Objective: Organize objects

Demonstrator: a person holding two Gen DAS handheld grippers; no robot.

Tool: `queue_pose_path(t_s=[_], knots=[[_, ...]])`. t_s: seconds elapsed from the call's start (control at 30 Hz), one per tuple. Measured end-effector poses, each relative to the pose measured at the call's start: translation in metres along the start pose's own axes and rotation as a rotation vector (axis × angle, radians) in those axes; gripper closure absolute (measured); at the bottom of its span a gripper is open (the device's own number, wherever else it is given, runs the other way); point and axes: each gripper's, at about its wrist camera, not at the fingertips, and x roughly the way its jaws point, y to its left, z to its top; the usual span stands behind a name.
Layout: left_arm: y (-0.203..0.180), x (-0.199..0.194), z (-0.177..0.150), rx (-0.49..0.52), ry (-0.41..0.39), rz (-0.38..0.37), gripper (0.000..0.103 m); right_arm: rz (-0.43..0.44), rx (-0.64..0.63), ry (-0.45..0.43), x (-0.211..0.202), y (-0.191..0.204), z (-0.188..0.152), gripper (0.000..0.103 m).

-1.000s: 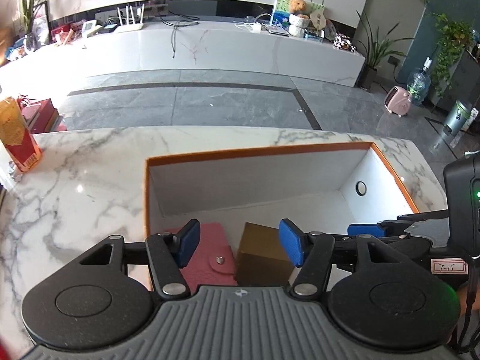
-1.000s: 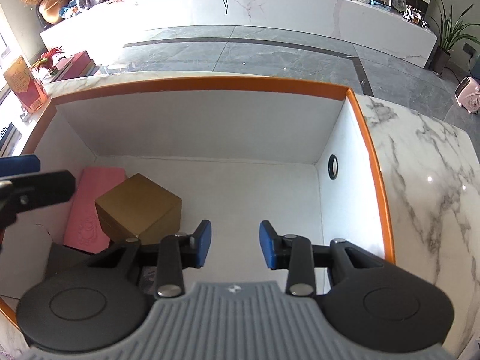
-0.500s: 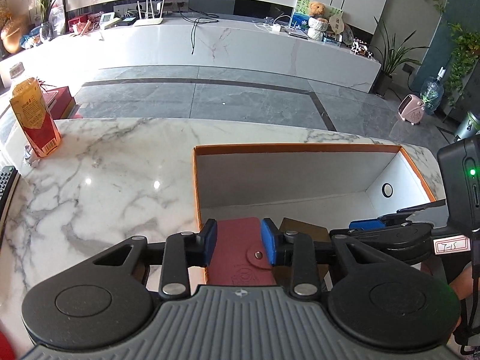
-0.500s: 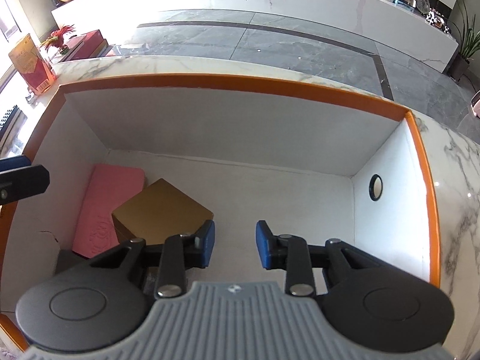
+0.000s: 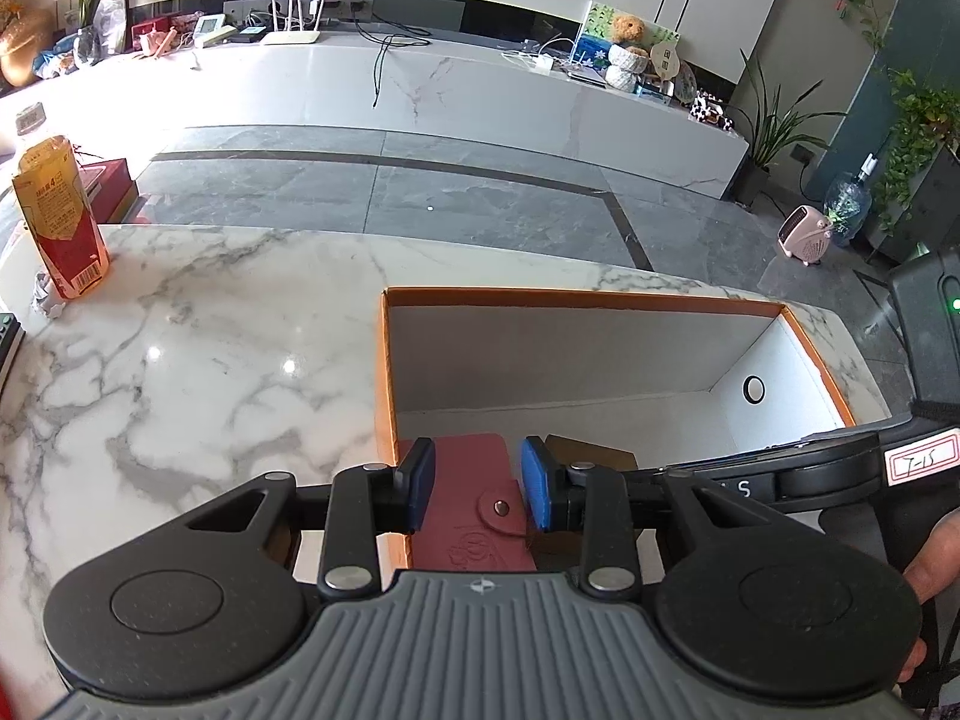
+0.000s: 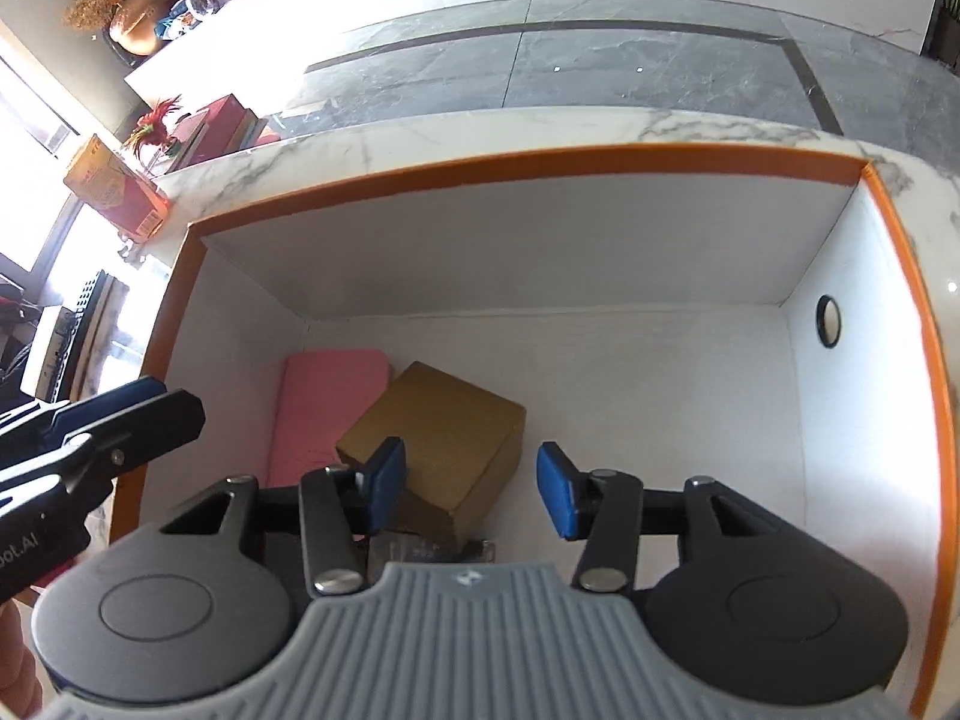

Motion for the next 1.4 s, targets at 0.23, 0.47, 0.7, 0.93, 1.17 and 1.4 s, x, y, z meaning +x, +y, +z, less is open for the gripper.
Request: queue_pose_path(t_s=[0.23,0.47,0.7,0.93,1.17,1.4], knots=[[0.003,0.001,-0.001,0.002,0.002,-0.007,0.066,-0.093,-0.078,-0.030,0.000,0.002,0.003,0.065],[0.006,0.001,-0.003,-0.011,0.005,-0.022,0.066,0.023,0.013,-0.020,-0.009,-0.005,0.007,0.045],[0.007,-0.003,-0.003,-0.017,-0.001,-0.025,0.066,0.015,-0.098,0.039,0.003,0.017,-0.005,0.051],[0.008,-0.003,-0.003,-0.019,-0.004,-0.029,0.066,-0.101,-0.193,0.046,0.007,0.014,-0.010,0.065],[0.009,-0.003,-0.001,-0.031,-0.007,-0.031,0.066,-0.050,-0.067,-0.019,-0.003,-0.004,0.009,0.048],[0.010,0.000,0.001,-0.033,-0.004,-0.032,0.066,0.029,0.090,0.020,0.024,-0.004,0.033,0.036]])
